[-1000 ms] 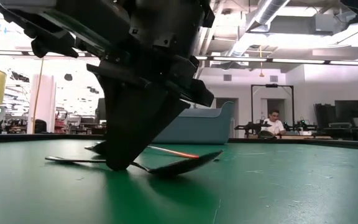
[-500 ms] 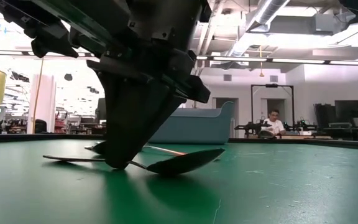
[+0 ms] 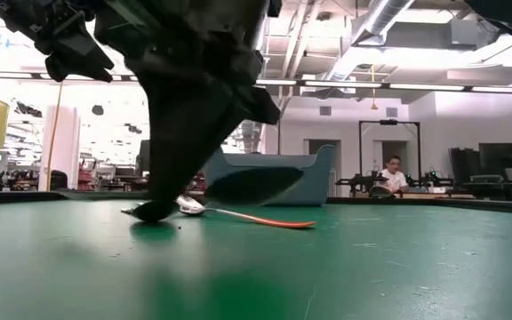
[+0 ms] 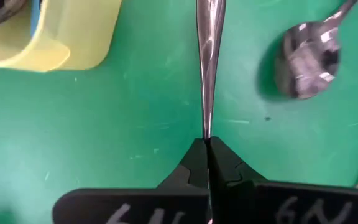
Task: Sort silverware by color (type)
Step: Put the black spoon into the light blue bin
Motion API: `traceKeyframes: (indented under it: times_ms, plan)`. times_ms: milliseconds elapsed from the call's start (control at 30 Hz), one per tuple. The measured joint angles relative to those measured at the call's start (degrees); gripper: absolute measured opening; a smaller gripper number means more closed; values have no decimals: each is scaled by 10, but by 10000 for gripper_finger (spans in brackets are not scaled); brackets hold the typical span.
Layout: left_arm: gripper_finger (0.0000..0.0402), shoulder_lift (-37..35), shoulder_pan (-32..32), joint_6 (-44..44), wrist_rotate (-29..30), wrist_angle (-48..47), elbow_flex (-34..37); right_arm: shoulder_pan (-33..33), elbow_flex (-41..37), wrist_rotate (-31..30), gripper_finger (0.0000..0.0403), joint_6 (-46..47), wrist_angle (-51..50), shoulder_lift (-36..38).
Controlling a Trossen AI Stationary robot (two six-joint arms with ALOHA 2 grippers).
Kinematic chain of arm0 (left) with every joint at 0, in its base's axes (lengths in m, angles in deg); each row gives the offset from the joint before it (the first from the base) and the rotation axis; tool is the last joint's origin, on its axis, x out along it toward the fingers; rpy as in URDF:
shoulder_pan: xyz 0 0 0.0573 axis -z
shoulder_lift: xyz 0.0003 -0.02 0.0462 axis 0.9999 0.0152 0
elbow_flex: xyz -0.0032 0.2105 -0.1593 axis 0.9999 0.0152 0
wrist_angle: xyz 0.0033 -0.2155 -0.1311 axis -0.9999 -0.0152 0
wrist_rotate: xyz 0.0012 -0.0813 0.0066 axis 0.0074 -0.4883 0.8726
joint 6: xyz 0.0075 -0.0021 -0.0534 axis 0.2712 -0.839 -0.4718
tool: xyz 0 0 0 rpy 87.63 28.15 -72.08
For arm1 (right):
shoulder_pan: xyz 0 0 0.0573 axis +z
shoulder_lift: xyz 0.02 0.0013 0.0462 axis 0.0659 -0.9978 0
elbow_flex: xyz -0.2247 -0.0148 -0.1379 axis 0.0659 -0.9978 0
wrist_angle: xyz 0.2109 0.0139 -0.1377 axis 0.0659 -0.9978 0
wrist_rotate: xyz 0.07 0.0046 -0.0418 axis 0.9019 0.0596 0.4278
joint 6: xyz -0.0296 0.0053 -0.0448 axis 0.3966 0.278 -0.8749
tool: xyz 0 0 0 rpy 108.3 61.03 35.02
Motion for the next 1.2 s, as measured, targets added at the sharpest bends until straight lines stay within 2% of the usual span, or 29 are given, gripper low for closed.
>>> traceKeyframes:
  times_ms: [233,500,833,1200]
  plan:
    - [170,0,0,8,1,0,0,-15,1,-4,1,-37,-25,26]
    - [170,0,0,5,15,0,0,-52,1,-23,1,-123,-54,56]
    - [170,0,0,-1,18,0,0,-132,2,-23,1,-292,-65,85]
    - [170,0,0,-36,91,-2,0,-243,2,-7,1,-492,-72,91]
